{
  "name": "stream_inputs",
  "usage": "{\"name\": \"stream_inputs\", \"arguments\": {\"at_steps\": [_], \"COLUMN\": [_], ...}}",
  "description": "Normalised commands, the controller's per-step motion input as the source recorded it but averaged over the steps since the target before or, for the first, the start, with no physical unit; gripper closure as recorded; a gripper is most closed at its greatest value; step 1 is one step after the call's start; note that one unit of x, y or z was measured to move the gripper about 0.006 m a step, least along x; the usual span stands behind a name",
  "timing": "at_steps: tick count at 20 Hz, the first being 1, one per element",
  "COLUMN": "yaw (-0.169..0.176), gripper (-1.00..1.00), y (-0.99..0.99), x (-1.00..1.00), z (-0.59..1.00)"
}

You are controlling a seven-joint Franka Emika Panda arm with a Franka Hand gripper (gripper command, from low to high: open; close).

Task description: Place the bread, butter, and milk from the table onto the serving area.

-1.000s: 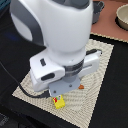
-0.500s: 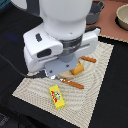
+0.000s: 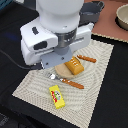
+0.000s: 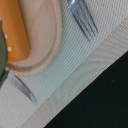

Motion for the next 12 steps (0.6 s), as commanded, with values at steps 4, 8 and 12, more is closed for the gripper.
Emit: {"name": "stream_inputs", "arguments": {"at_steps": [4,8,12], "yaw": [0.052,0.055,0.029], "gripper": [-1.0,-1.0,-1.0], "y": [0.42,0.42,0.55], "x": [-0.71,-0.7,-0.82], "z": [-0.35,-0.31,-0.03]}}
